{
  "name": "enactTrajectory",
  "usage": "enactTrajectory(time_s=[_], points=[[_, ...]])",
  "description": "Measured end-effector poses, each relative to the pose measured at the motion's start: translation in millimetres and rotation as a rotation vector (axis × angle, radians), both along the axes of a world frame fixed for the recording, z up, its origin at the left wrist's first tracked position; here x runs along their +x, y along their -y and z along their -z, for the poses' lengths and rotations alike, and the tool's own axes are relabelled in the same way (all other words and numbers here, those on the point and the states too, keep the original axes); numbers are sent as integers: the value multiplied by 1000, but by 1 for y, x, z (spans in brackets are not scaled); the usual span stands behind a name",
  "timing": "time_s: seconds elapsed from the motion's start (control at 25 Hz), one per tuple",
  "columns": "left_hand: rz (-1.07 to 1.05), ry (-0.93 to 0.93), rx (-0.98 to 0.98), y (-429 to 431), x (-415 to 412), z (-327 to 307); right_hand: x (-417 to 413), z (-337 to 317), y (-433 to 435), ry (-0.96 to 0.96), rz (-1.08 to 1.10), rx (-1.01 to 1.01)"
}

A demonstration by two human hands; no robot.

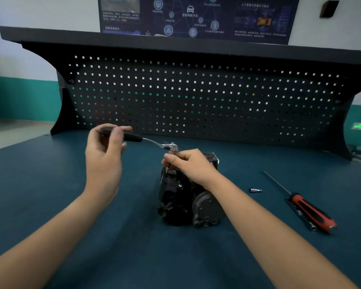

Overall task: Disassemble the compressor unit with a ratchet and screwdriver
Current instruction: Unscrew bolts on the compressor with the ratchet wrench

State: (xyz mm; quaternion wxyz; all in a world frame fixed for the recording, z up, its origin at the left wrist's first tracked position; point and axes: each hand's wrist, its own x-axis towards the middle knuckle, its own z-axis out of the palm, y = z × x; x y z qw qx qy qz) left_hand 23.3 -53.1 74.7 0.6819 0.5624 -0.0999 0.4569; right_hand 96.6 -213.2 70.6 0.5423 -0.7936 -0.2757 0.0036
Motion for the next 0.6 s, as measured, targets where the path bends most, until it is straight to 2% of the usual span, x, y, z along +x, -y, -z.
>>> enactTrajectory(time_s=[0.08, 0.2, 0.28, 0.36, 0.48, 0.56, 0.6], points=[[-94, 192, 318, 8, -20, 5, 1, 1, 0, 48, 46, -6], [-247, 312, 760, 25, -39, 15, 0, 1, 0, 77, 13, 48], [-290, 285, 808, 32, -42, 21, -1, 1, 0, 79, -12, 61], [-236, 233, 638, 27, -41, 16, -1, 1, 0, 6, -36, 110], [-134, 25, 182, 2, -24, 0, -1, 1, 0, -69, -66, 135], [106, -205, -93, -14, -2, -9, 0, 0, 0, -69, -77, 110], [224, -284, -169, -19, 7, -11, 0, 0, 0, -70, -77, 95]])
